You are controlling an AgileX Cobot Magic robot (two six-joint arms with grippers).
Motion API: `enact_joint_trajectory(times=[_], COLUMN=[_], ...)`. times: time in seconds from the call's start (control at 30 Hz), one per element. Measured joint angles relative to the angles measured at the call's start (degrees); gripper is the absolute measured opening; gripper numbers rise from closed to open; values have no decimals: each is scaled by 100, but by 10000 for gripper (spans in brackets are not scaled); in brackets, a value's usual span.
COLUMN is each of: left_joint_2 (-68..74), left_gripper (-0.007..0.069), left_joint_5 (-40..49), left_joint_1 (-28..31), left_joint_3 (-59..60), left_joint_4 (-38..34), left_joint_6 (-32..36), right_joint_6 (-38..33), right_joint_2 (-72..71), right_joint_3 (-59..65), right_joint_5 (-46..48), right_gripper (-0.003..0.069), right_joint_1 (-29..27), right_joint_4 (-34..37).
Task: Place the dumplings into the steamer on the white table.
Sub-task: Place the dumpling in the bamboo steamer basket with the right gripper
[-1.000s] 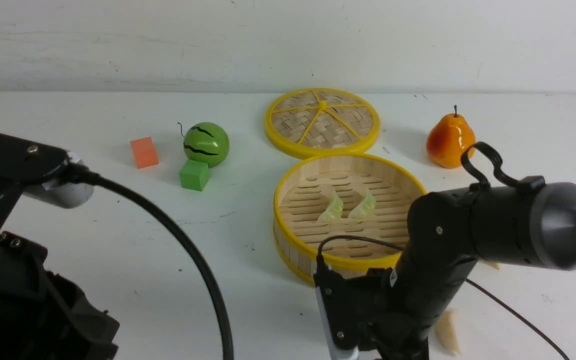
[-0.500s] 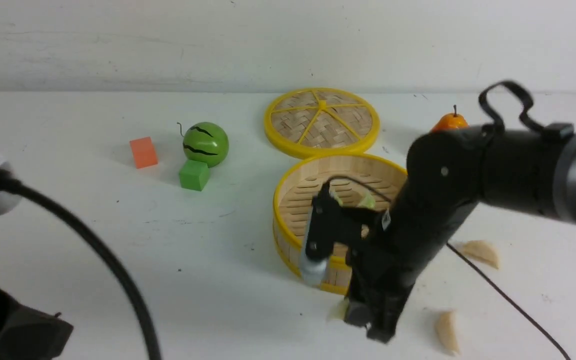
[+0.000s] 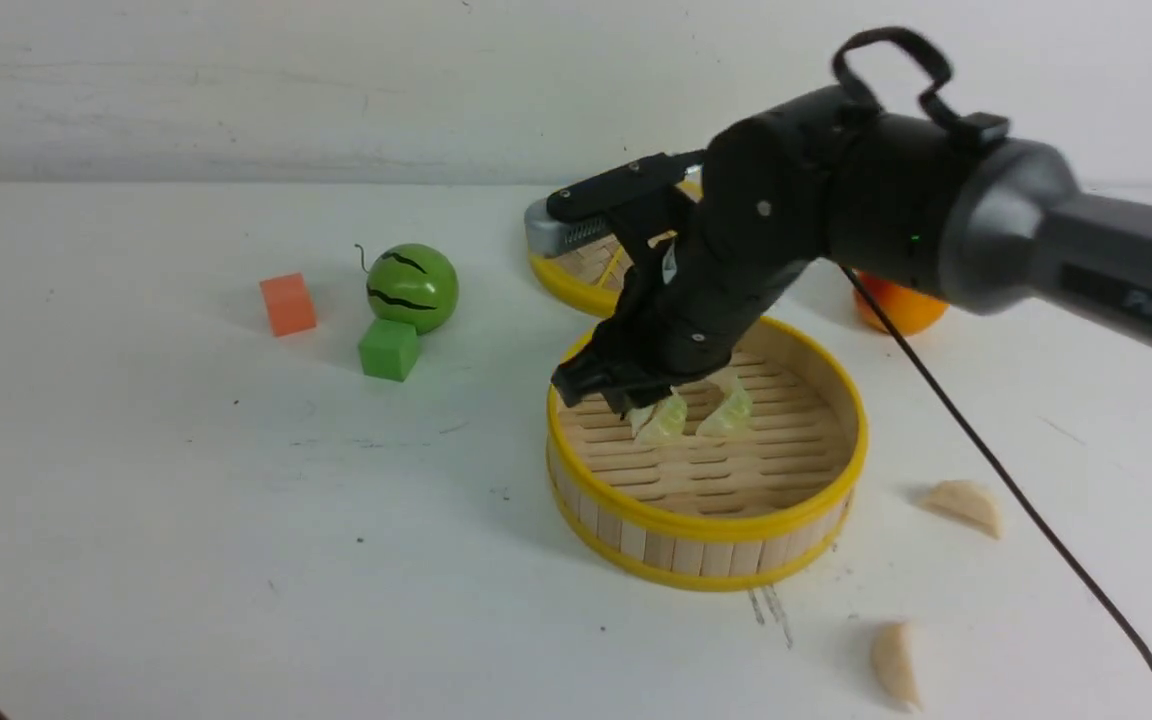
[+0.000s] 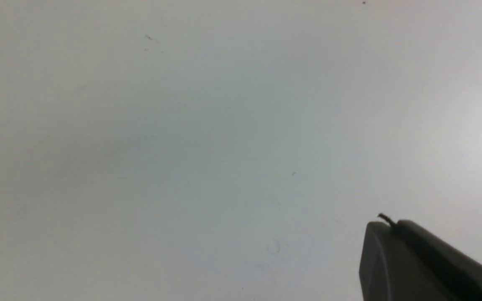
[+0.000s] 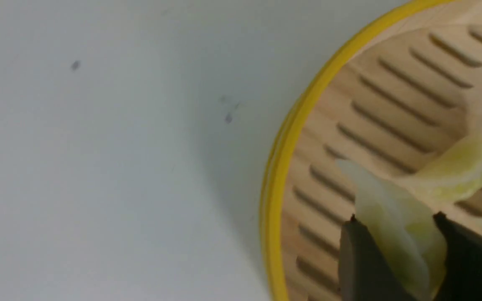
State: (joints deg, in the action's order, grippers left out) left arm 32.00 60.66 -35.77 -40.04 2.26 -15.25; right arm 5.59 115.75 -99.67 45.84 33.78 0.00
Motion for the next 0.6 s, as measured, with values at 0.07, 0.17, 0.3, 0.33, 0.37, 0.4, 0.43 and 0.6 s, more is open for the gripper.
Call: enact_joint_trajectory(times=[0.07,0.17,0.3,0.33,0.37,0.4,0.43,0.6], left_joint_2=[0,0,0,0,0,0,0,0], left_gripper=[-14,-13,-13,-12,-11,-11,-11,-9], left_joint_5=[123,208,244,244,244,244,244,198], left_joint_1=[0,0,0,0,0,0,0,0], left_joint_3=[9,9,9,9,9,9,9,9], left_joint_4=[-1,-1,-1,-1,-1,-1,-1,4], left_joint_6=[-22,-34,-34,-34,-34,-34,-34,-34], right_joint_6=[981,1893,2286,2296,2296,2277,2247,2137], right_joint_2=[414,770,987,1011,1042,1066,1087,1117], right_joint_3=[-332,-653,-797,-797,-803,-804,-804,-804], right_joint_5=[-104,-148,-168,-175,-175,-175,-175,-89], right_gripper=[206,206,206,206,212,224,241,360], right_joint_1=[0,0,0,0,0,0,0,0], right_joint_4=[-527,-1062,-1273,-1260,-1239,-1199,-1149,-917])
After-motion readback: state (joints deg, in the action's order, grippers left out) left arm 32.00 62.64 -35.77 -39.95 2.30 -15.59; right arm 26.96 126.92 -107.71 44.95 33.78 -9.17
